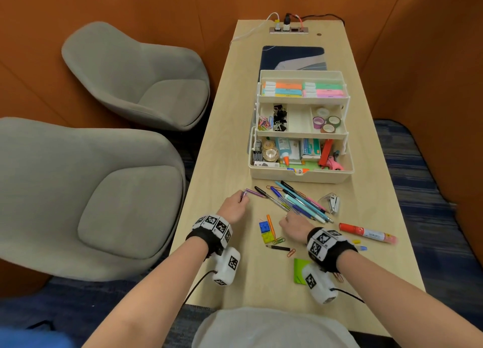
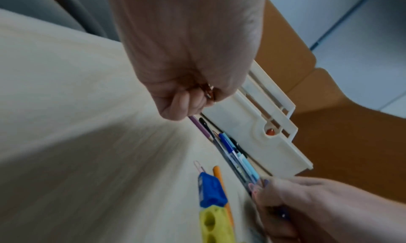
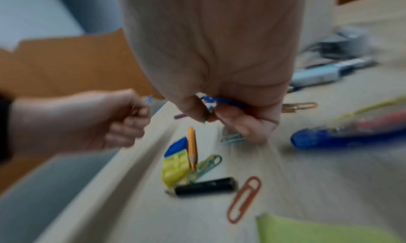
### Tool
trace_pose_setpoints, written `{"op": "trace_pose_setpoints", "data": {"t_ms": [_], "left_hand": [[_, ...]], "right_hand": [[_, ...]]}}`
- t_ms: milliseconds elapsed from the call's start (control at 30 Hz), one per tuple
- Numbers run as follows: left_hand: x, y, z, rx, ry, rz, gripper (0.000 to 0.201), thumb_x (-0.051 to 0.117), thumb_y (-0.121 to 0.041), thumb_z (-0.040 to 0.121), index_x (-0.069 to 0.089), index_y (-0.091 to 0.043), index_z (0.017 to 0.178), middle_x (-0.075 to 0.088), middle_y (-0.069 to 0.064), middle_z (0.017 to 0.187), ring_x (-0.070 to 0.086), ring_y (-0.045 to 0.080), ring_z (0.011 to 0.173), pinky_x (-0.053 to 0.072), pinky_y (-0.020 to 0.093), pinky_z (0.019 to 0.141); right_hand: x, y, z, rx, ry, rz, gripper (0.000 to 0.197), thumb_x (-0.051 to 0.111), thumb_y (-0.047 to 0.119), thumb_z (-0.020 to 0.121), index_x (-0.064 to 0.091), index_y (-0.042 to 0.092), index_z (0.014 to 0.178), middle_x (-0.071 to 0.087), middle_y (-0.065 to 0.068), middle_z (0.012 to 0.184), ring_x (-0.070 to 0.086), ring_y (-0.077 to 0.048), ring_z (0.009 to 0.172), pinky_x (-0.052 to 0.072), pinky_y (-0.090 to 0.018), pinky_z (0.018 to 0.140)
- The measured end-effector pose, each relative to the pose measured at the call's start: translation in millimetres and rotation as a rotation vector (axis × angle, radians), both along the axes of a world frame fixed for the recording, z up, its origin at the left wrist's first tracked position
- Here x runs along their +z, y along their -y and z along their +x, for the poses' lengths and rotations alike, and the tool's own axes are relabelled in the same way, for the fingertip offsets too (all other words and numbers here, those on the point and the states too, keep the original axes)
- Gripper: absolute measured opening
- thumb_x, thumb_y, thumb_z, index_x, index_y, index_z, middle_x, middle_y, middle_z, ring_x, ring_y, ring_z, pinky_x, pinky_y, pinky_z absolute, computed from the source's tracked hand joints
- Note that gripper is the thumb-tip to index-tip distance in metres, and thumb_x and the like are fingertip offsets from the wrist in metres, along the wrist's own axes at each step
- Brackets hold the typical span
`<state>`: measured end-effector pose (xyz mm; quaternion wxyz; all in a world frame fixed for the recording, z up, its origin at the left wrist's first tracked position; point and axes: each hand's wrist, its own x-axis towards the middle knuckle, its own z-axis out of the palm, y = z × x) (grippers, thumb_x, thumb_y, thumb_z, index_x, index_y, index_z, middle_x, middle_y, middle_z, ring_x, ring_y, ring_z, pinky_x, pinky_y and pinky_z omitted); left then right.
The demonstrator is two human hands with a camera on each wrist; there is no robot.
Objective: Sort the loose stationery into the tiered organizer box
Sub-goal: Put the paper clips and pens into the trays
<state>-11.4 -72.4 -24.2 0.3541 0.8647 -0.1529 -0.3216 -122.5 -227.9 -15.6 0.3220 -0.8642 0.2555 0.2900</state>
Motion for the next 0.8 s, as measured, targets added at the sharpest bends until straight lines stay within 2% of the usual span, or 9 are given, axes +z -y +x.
{"op": "trace_pose_setpoints", "data": {"t_ms": [100,200,333,467,533,600,667,700,800], "left_hand": [[2,5,-2,0.058,-0.136,-0.135,0.02,0.033,-0.018,0.1,0.047,-0.011,0.089,0.05,0.004,0.067,0.05,0.018,0.057,0.043,0.029,0.059],[8,13,-5,0.107,-0.292,-0.25,0.022,0.031,-0.011,0.101,0.045,-0.013,0.084,0.051,0.004,0.063,0.055,0.01,0.044,0.042,0.02,0.045],[16,20,-9,0.154,-0.479,-0.372,0.021,0.03,-0.005,0.094,0.047,-0.009,0.082,0.051,0.005,0.058,0.057,0.017,0.048,0.041,0.022,0.044],[22,21,-11,0.161,-0.589,-0.491,0.023,0.03,-0.008,0.091,0.049,-0.008,0.079,0.052,0.008,0.063,0.058,0.02,0.054,0.045,0.022,0.048],[22,21,-10,0.165,-0.635,-0.532,0.027,0.032,-0.019,0.094,0.051,-0.009,0.077,0.05,0.007,0.065,0.057,0.019,0.055,0.045,0.022,0.05],[23,22,-9,0.172,-0.626,-0.512,0.041,0.034,-0.04,0.097,0.051,-0.012,0.073,0.048,0.004,0.062,0.053,0.016,0.052,0.042,0.023,0.049],[21,23,-7,0.183,-0.581,-0.455,0.054,0.034,-0.06,0.093,0.047,-0.016,0.065,0.045,0.001,0.056,0.047,0.014,0.047,0.037,0.022,0.048],[20,24,-5,0.201,-0.557,-0.423,0.056,0.035,-0.063,0.092,0.045,-0.017,0.062,0.043,0.0,0.055,0.045,0.013,0.045,0.034,0.022,0.046],[15,23,-2,0.277,-0.504,-0.319,0.045,0.042,-0.039,0.098,0.042,-0.017,0.059,0.039,0.001,0.057,0.041,0.01,0.04,0.026,0.02,0.04]], "right_hand": [[5,10,-5,-0.436,0.131,0.481,0.014,0.035,0.016,0.096,0.043,0.009,0.088,0.053,-0.007,0.07,0.049,-0.017,0.053,0.035,-0.027,0.047],[10,18,-12,-0.737,0.198,0.874,0.01,0.039,0.006,0.092,0.045,0.007,0.084,0.058,-0.016,0.073,0.049,-0.018,0.05,0.037,-0.024,0.045],[16,25,-21,-0.852,0.319,1.138,0.016,0.036,0.002,0.081,0.042,0.011,0.069,0.059,-0.016,0.06,0.046,-0.019,0.044,0.038,-0.023,0.041],[18,32,-25,-0.862,0.375,1.236,0.008,0.038,0.011,0.07,0.045,0.007,0.068,0.058,-0.017,0.06,0.045,-0.02,0.044,0.036,-0.022,0.041],[19,37,-25,-0.836,0.36,1.248,0.016,0.043,0.019,0.077,0.048,0.007,0.068,0.058,-0.016,0.062,0.047,-0.02,0.047,0.038,-0.023,0.044],[19,39,-24,-0.788,0.322,1.201,0.033,0.044,0.033,0.089,0.048,0.011,0.065,0.057,-0.013,0.062,0.046,-0.019,0.048,0.038,-0.024,0.046],[17,38,-21,-0.746,0.293,1.08,0.045,0.043,0.042,0.096,0.047,0.014,0.06,0.055,-0.01,0.058,0.043,-0.016,0.046,0.034,-0.023,0.044],[14,37,-20,-0.732,0.272,1.007,0.045,0.043,0.04,0.097,0.047,0.013,0.061,0.054,-0.009,0.056,0.042,-0.015,0.045,0.033,-0.022,0.042],[4,30,-19,-0.578,0.198,0.711,0.031,0.039,0.021,0.099,0.058,0.008,0.079,0.05,-0.003,0.055,0.041,-0.013,0.043,0.031,-0.023,0.041]]}}
